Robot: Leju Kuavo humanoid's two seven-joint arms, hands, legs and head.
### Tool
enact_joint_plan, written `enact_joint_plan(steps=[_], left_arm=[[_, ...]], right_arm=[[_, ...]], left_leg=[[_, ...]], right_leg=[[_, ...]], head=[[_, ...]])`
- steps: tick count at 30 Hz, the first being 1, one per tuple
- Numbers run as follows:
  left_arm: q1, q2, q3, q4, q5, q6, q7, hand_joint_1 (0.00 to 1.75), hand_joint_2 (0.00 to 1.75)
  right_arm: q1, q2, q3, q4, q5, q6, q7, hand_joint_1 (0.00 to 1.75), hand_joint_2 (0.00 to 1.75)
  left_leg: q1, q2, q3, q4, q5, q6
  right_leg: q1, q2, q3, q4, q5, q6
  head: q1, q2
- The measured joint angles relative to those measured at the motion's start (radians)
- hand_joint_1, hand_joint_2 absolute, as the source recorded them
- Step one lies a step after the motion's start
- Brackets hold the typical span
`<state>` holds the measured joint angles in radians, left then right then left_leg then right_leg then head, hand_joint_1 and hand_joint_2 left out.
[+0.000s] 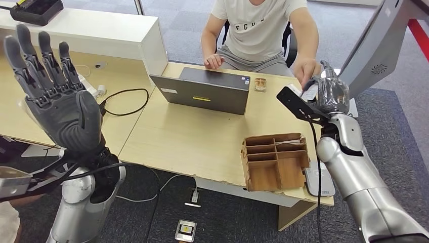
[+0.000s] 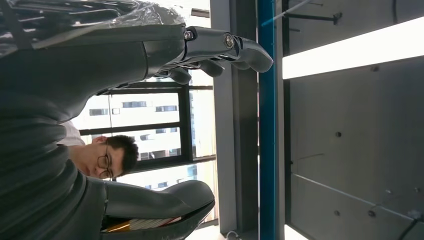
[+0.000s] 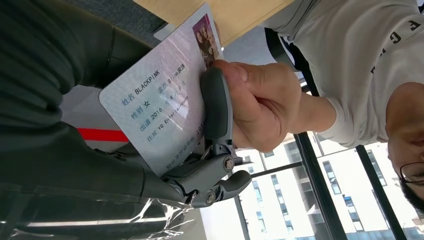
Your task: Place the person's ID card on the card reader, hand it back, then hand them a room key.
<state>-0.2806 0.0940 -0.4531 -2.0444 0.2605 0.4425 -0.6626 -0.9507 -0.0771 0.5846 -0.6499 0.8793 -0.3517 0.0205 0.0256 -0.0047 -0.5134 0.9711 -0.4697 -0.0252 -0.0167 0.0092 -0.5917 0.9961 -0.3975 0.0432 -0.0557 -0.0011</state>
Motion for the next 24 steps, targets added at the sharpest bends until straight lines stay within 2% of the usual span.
enact_joint_plan(steps=[4, 8, 12, 13, 15, 16, 17, 19, 22, 24], left_arm=[[0.0, 0.003, -0.003, 0.0, 0.0, 0.007, 0.002, 0.0, 1.75], [0.0, 0.008, -0.005, -0.001, 0.002, 0.017, 0.002, 0.0, 1.75], [0.002, 0.014, -0.009, -0.002, 0.002, 0.025, 0.001, 0.0, 1.75], [0.002, 0.016, -0.011, -0.002, 0.002, 0.027, 0.001, 0.0, 1.75], [0.003, 0.019, -0.014, -0.002, 0.002, 0.031, -0.002, 0.0, 1.75], [0.005, 0.02, -0.015, -0.002, 0.002, 0.032, -0.004, 0.0, 1.75], [0.006, 0.021, -0.017, -0.002, 0.001, 0.033, -0.007, 0.0, 1.75], [0.008, 0.024, -0.019, -0.002, -0.001, 0.035, -0.014, 0.0, 1.75], [0.012, 0.026, -0.022, -0.002, -0.001, 0.035, -0.019, 0.0, 1.75], [0.014, 0.027, -0.022, -0.002, -0.002, 0.035, -0.019, 0.0, 1.75]], right_arm=[[-0.001, 0.0, 0.01, 0.01, 0.0, 0.0, 0.001, 1.74, 1.75], [-0.003, 0.0, 0.018, 0.02, -0.003, -0.001, 0.001, 1.64, 1.75], [-0.003, 0.0, 0.026, 0.028, -0.005, -0.002, 0.002, 1.62, 1.75], [-0.003, 0.0, 0.027, 0.029, -0.005, -0.002, 0.002, 1.52, 1.75], [-0.003, 0.0, 0.03, 0.032, -0.006, -0.003, 0.002, 1.07, 1.75], [-0.003, 0.0, 0.031, 0.033, -0.006, -0.003, 0.002, 0.72, 1.75], [-0.003, 0.0, 0.032, 0.034, -0.006, -0.004, 0.001, 0.45, 1.75], [-0.003, 0.0, 0.037, 0.036, -0.008, -0.008, 0.0, 0.14, 1.75], [-0.004, 0.0, 0.042, 0.036, -0.01, -0.01, 0.0, 0.0, 1.75], [-0.004, 0.0, 0.045, 0.036, -0.012, -0.01, 0.0, 0.0, 1.75]], left_leg=[[0.0, 0.0, 0.0, 0.0, 0.0, 0.0], [0.0, 0.0, 0.0, 0.0, 0.0, 0.0], [0.0, 0.0, 0.0, 0.0, 0.0, 0.0], [0.0, 0.0, 0.0, 0.0, 0.0, 0.0], [0.0, 0.0, 0.0, 0.0, 0.0, 0.0], [0.0, 0.0, 0.0, 0.0, 0.0, 0.0], [0.0, 0.0, 0.0, 0.0, 0.0, 0.0], [0.0, 0.0, 0.0, 0.0, 0.0, 0.0], [0.0, 0.0, 0.0, 0.0, 0.0, 0.0], [0.0, 0.0, 0.0, 0.0, 0.0, 0.0]], right_leg=[[0.0, 0.0, 0.0, 0.0, 0.0, 0.0], [0.0, 0.0, 0.0, 0.0, 0.0, 0.0], [0.0, 0.0, 0.0, 0.0, 0.0, 0.0], [0.0, 0.0, 0.0, 0.0, 0.0, 0.0], [0.0, 0.0, 0.0, 0.0, 0.0, 0.0], [0.0, 0.0, 0.0, 0.0, 0.0, 0.0], [0.0, 0.0, 0.0, 0.0, 0.0, 0.0], [0.0, 0.0, 0.0, 0.0, 0.0, 0.0], [0.0, 0.0, 0.0, 0.0, 0.0, 0.0], [0.0, 0.0, 0.0, 0.0, 0.0, 0.0]], head=[[0.0, 0.0], [0.0, 0.0], [0.0, 0.0], [0.0, 0.0], [0.0, 0.0], [0.0, 0.0], [0.0, 0.0], [0.0, 0.0], [0.0, 0.0], [0.0, 0.0]])
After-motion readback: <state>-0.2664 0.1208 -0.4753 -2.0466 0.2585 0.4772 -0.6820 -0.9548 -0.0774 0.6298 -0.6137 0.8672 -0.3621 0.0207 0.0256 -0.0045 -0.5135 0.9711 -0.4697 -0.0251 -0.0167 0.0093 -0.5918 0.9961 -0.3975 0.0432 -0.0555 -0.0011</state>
